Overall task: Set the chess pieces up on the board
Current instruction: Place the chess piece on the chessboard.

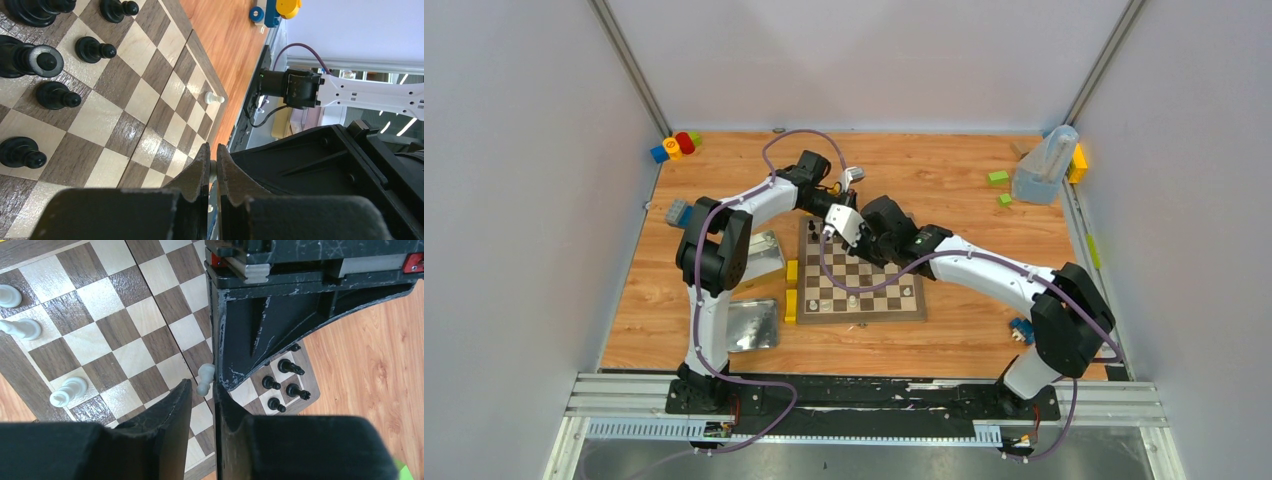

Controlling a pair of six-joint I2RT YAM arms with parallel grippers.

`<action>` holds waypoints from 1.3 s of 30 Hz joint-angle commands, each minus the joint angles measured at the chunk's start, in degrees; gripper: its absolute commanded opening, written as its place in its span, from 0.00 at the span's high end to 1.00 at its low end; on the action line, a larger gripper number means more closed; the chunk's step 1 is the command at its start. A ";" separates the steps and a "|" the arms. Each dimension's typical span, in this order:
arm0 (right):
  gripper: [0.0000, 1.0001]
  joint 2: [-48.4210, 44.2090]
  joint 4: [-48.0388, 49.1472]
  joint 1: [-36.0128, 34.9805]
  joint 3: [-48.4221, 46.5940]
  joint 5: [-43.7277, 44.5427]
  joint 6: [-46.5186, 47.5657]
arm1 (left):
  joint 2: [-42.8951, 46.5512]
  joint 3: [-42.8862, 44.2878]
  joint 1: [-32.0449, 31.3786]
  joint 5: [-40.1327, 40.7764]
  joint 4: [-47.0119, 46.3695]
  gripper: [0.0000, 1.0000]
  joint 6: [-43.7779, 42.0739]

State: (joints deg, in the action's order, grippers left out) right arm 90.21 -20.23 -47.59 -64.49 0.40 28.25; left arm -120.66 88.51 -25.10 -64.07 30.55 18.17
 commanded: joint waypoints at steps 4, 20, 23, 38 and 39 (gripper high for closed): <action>0.80 1.18 2.34 -0.41 -2.83 2.12 0.30 | 3.63 -1.03 -0.47 -1.99 -1.82 0.97 1.30; 1.00 0.71 2.08 -0.44 -2.75 2.72 0.29 | 4.06 -1.50 -0.56 -2.37 -2.61 0.93 1.67; 1.00 -0.30 1.56 -0.44 -2.75 2.44 0.40 | 4.32 -1.27 -0.58 -1.90 -1.90 0.87 0.77; 1.00 -5.28 -5.22 -0.39 0.91 -7.75 0.23 | 4.91 2.84 -0.29 1.63 4.55 0.58 -6.05; 1.00 -5.57 -6.00 -0.46 1.28 -8.67 0.31 | 5.15 3.00 -0.20 2.06 4.76 0.56 -6.27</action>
State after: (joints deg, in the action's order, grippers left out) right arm 87.66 -23.38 -47.83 -64.42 -3.38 28.45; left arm -119.98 88.33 -25.41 -62.78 33.26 15.51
